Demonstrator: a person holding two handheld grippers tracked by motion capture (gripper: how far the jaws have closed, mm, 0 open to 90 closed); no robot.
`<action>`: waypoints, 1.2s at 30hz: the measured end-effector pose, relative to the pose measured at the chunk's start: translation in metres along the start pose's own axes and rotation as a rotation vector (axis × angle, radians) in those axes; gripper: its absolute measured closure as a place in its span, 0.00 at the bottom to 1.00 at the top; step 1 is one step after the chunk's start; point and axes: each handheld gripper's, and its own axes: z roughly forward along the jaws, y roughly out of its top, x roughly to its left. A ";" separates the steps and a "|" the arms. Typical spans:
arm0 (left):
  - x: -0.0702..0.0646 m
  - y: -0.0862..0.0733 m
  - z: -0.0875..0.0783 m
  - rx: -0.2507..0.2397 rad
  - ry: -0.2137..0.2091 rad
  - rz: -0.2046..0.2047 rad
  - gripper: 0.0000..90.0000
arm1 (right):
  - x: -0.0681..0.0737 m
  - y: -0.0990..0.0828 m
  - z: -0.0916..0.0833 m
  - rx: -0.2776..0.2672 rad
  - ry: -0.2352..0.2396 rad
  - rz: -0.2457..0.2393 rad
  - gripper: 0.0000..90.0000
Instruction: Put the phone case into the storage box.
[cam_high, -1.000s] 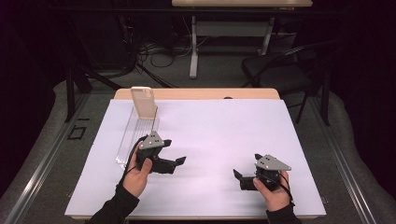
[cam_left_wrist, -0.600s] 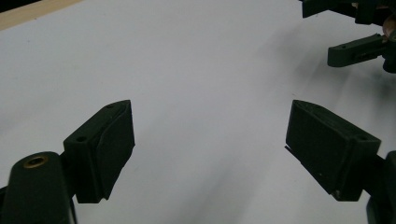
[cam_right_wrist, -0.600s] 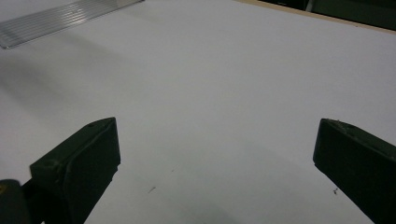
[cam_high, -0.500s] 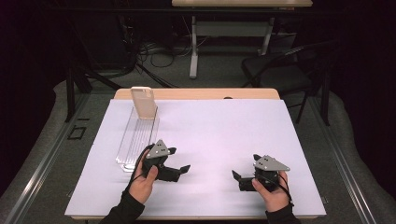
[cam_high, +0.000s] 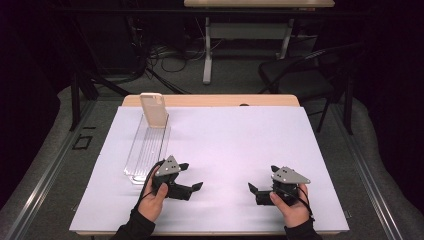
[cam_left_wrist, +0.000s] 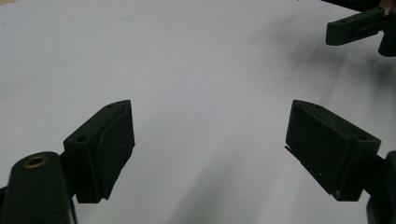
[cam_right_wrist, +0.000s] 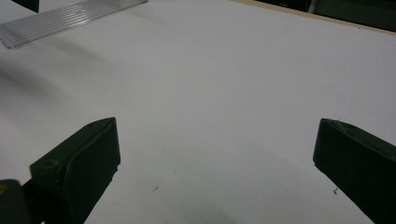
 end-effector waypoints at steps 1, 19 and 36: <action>0.000 0.000 0.000 0.000 0.000 0.000 0.17 | 0.000 0.000 0.000 0.000 0.000 0.000 0.00; -0.001 -0.010 0.002 -0.006 0.009 0.017 0.17 | 0.002 -0.001 -0.001 0.001 0.001 -0.019 0.00; 0.000 -0.012 0.004 -0.010 0.005 0.011 0.17 | 0.005 -0.002 0.002 0.006 0.012 -0.025 0.00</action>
